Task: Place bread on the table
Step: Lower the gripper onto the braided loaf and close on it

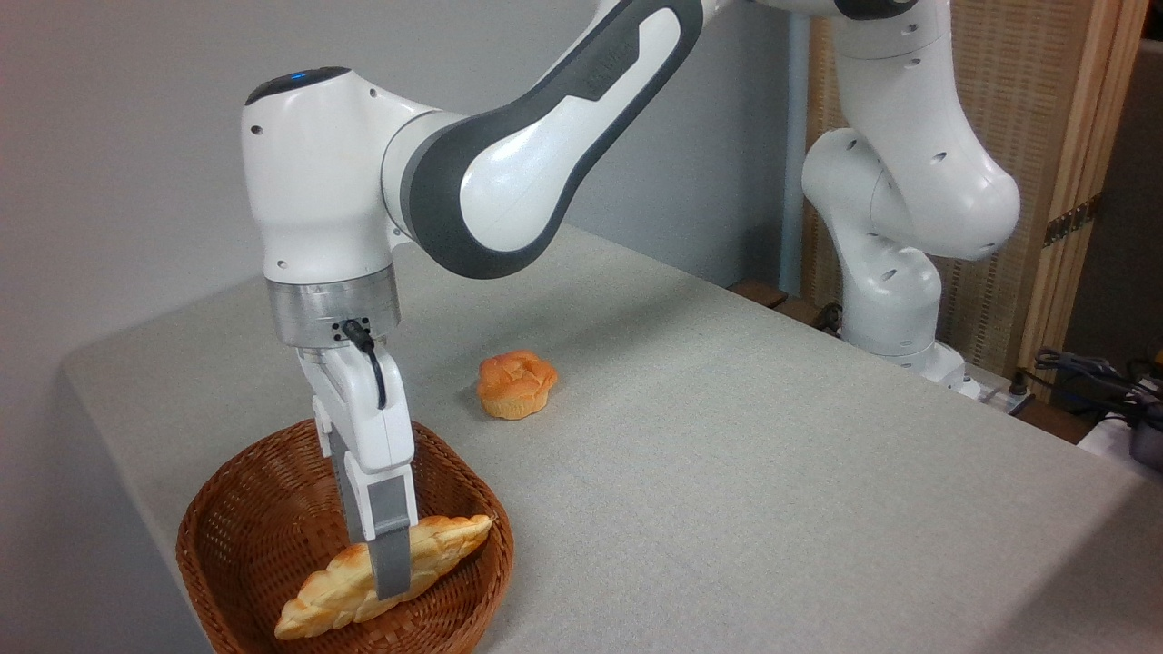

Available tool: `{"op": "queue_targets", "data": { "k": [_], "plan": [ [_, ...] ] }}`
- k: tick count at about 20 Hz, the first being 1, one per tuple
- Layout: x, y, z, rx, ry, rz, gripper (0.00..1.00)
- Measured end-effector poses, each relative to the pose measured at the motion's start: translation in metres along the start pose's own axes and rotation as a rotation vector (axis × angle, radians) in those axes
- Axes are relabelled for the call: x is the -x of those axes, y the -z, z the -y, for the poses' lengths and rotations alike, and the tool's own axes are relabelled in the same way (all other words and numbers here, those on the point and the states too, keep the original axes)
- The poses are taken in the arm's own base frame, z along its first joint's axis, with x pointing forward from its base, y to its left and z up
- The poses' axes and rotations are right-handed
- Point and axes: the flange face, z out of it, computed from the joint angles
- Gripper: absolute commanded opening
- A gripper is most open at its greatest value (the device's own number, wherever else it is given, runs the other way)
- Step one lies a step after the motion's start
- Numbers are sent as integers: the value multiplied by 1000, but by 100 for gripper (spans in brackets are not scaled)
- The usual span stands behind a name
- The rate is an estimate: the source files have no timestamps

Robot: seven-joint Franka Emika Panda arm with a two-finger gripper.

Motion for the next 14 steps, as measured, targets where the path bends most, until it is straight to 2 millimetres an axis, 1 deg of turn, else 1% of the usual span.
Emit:
{"op": "queue_targets", "data": {
  "k": [14],
  "plan": [
    [0,-2,0,2,-2,2,30]
  ]
}}
